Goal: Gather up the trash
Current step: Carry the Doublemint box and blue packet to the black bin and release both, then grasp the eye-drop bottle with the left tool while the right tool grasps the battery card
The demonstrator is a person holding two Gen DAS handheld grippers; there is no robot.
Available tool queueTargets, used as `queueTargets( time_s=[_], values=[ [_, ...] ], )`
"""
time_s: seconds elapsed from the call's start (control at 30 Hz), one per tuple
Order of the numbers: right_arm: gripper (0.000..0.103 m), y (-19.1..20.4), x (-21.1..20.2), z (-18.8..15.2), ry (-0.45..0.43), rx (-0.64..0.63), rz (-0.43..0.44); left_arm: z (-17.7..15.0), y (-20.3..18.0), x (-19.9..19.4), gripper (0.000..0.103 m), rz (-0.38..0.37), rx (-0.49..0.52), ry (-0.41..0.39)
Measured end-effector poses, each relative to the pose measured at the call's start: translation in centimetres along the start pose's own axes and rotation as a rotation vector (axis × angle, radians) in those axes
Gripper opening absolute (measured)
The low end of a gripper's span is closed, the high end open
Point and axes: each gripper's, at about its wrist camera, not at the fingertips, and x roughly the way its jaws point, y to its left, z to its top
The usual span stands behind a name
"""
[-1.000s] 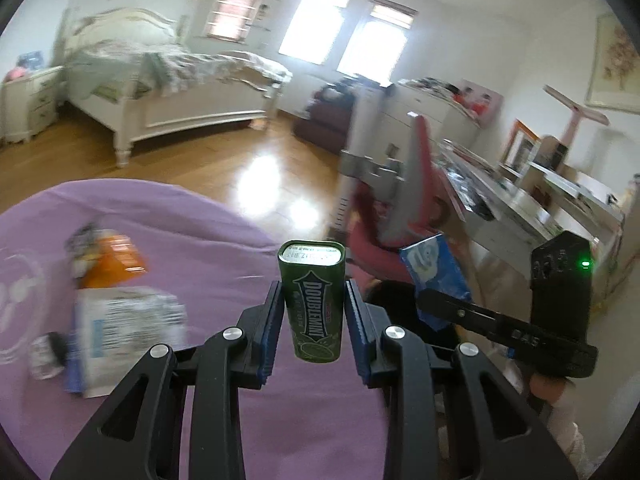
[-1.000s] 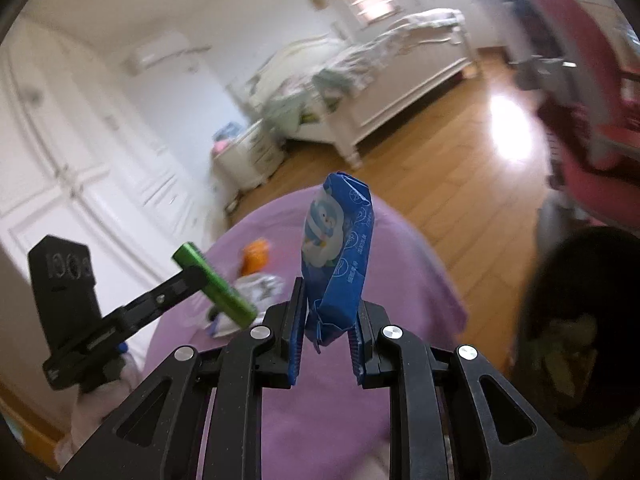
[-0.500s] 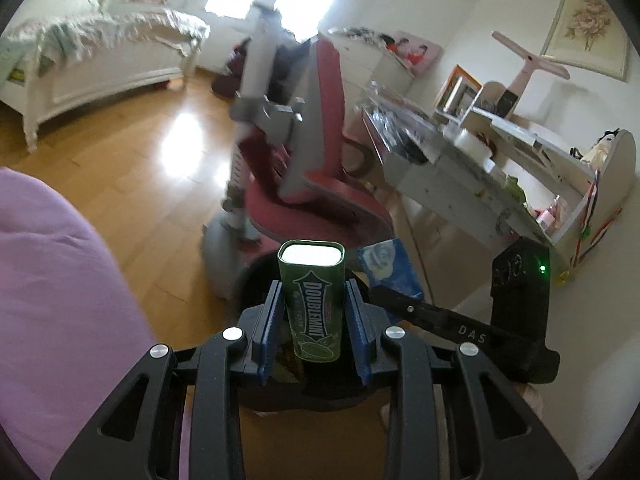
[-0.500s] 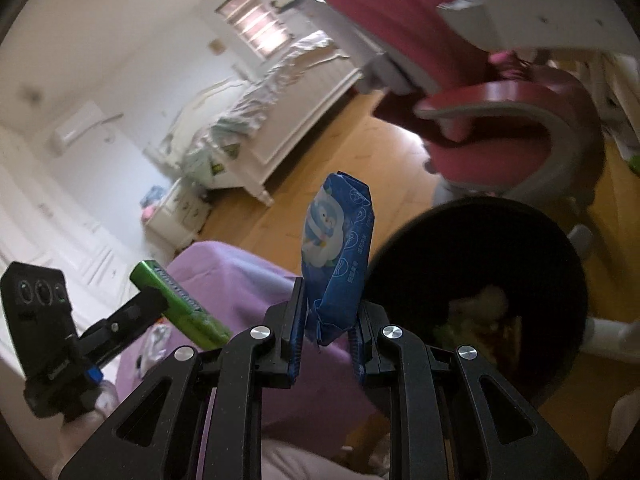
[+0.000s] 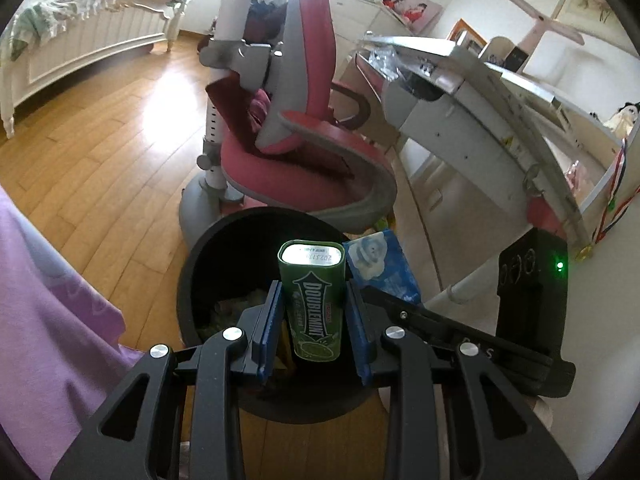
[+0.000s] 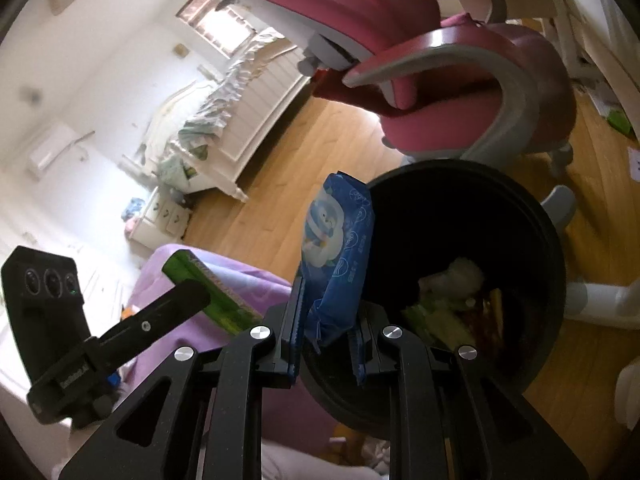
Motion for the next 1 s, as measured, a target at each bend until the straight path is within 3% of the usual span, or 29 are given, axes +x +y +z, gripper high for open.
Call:
queueTargets(
  time_s=[0.27, 0.3, 0.37, 0.43, 0.47, 0.7, 1.0],
  values=[
    [0.024, -0.5, -0.2, 0.3, -0.009, -0.002, -0.047, 0.3, -0.6, 2.3, 0.033, 0.029, 0.020, 0.065],
    [0.028, -0.6, -0.2, 0.3, -0.009, -0.008, -0.060, 0.3, -0.7, 2.4, 0.033, 0.035, 0.028, 0.073],
    [0.052, -0.6, -0.5, 0.3, -0.027, -0.015, -0.101, 0.4, -0.9, 2.1, 0.041, 0.047, 0.042, 0.070],
    [0.070, -0.9, -1.0, 0.3, -0.058, -0.010, -0.121, 0.4, -1.0, 1.2, 0.063, 0.063, 0.042, 0.044],
    [0.074, -0.9, -1.1, 0.3, -0.070, -0.009, -0.129, 0.4, -0.9, 0.6, 0.065, 0.068, 0.041, 0.028],
    [0.074, 0.2, -1.3, 0.3, -0.091, 0.009, -0.116, 0.0, 0.1, -4.2, 0.071, 0.082, 0.021, -0.043],
    [0.074, 8.9, 1.6, -1.1, -0.009, -0.143, -0.024, -1.2, 6.3, -13.5, 0.071, 0.196, -0.073, -0.159]
  ],
)
